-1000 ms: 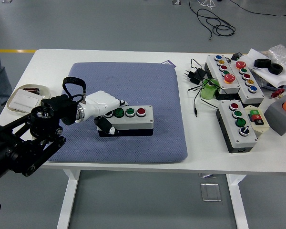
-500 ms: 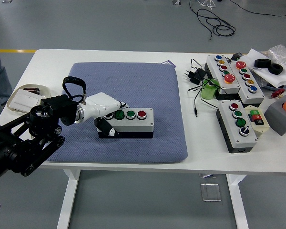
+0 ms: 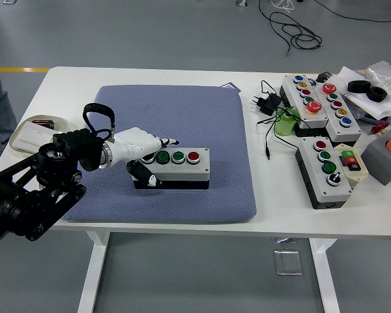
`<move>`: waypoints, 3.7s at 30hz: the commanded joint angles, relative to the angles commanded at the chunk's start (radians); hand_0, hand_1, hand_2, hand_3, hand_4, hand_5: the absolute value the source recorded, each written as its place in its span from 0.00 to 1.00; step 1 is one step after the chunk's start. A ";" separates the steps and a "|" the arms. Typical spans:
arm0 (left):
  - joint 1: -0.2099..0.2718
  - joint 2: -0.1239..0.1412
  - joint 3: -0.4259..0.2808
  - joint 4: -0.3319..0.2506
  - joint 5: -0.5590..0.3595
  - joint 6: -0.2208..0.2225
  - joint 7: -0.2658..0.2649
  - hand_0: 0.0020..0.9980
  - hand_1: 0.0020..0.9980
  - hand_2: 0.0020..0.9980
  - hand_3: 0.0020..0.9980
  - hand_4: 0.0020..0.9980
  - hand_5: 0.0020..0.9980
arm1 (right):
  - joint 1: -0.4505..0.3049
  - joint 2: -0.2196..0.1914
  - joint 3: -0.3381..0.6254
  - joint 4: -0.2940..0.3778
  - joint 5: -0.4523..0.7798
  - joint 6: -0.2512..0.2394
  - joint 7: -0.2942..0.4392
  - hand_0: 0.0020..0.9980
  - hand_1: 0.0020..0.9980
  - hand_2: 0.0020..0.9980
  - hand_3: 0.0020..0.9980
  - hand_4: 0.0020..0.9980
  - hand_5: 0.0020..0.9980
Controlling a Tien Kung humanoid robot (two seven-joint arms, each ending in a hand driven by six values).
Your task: Pick up the button,place it on the desk,press the button,press the button
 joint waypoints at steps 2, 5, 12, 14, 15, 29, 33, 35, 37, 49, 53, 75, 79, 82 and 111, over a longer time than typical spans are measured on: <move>0.001 0.001 -0.004 -0.003 0.000 -0.004 0.000 0.75 0.84 0.91 1.00 1.00 0.76 | 0.000 0.000 0.000 0.000 0.000 0.000 0.000 0.65 0.47 0.62 0.56 0.30 0.23; 0.008 0.007 -0.021 -0.017 0.000 -0.015 -0.001 0.85 0.93 1.00 1.00 1.00 0.74 | 0.001 0.001 0.001 0.000 -0.001 0.000 0.000 0.65 0.47 0.62 0.56 0.30 0.23; 0.024 0.023 -0.068 -0.068 0.000 -0.056 -0.006 0.91 0.97 1.00 1.00 1.00 0.75 | 0.001 0.000 0.001 0.000 0.000 0.000 0.000 0.65 0.47 0.62 0.56 0.30 0.23; 0.030 0.027 -0.085 -0.087 -0.003 -0.063 -0.006 0.91 0.97 1.00 1.00 1.00 0.75 | 0.000 0.000 0.002 0.000 -0.001 0.000 0.000 0.65 0.47 0.62 0.56 0.30 0.23; 0.033 0.029 -0.094 -0.097 -0.004 -0.066 -0.006 0.91 0.97 1.00 1.00 1.00 0.75 | 0.000 0.001 0.002 0.000 -0.001 0.000 0.000 0.65 0.47 0.62 0.56 0.30 0.23; 0.049 0.046 -0.163 -0.337 0.000 0.141 0.019 0.27 0.36 0.39 0.94 1.00 0.74 | -0.007 -0.001 -0.001 0.000 0.002 0.001 0.000 0.65 0.47 0.62 0.56 0.30 0.23; 0.053 0.046 -0.154 -0.367 0.000 0.200 0.037 0.27 0.36 0.39 0.94 1.00 0.74 | -0.009 -0.001 -0.006 0.000 0.008 0.000 0.000 0.65 0.47 0.62 0.56 0.30 0.23; 0.055 0.047 -0.145 -0.377 0.000 0.229 0.067 0.15 0.17 0.17 0.86 1.00 0.86 | -0.009 -0.001 -0.006 0.000 0.006 0.001 0.000 0.65 0.47 0.62 0.56 0.30 0.22; 0.059 0.050 -0.141 -0.384 0.000 0.248 0.090 0.15 0.17 0.17 0.86 1.00 0.86 | -0.009 -0.002 -0.008 0.000 0.009 0.000 0.000 0.65 0.47 0.62 0.56 0.30 0.22; 0.069 0.071 -0.136 -0.412 -0.053 0.170 0.136 0.02 0.00 0.00 0.69 0.99 1.00 | -0.010 -0.002 -0.007 0.000 0.009 0.000 0.001 0.65 0.47 0.62 0.56 0.30 0.23; 0.072 0.076 -0.129 -0.419 -0.099 0.076 0.142 0.01 0.00 0.00 0.68 0.98 1.00 | -0.010 -0.002 -0.007 0.000 0.009 0.000 0.001 0.65 0.47 0.62 0.56 0.30 0.22; 0.063 0.071 -0.032 -0.363 -0.126 -0.017 0.154 0.02 0.00 0.00 0.69 0.97 1.00 | -0.005 -0.002 0.000 0.000 0.002 -0.001 0.001 0.65 0.47 0.62 0.56 0.30 0.22; 0.062 0.067 -0.023 -0.341 -0.115 -0.019 0.153 0.02 0.00 0.00 0.70 0.97 1.00 | -0.005 -0.002 0.001 0.000 0.000 -0.001 0.001 0.65 0.47 0.62 0.56 0.30 0.22; 0.062 0.067 -0.021 -0.328 -0.111 -0.020 0.153 0.02 0.00 0.00 0.70 0.97 1.00 | -0.004 -0.002 0.001 0.000 0.000 -0.001 0.001 0.65 0.47 0.62 0.56 0.30 0.22; 0.062 0.075 -0.013 -0.316 -0.101 -0.052 0.152 0.02 0.00 0.00 0.70 0.96 1.00 | -0.004 -0.002 -0.001 0.000 0.003 -0.001 0.001 0.65 0.47 0.62 0.56 0.30 0.22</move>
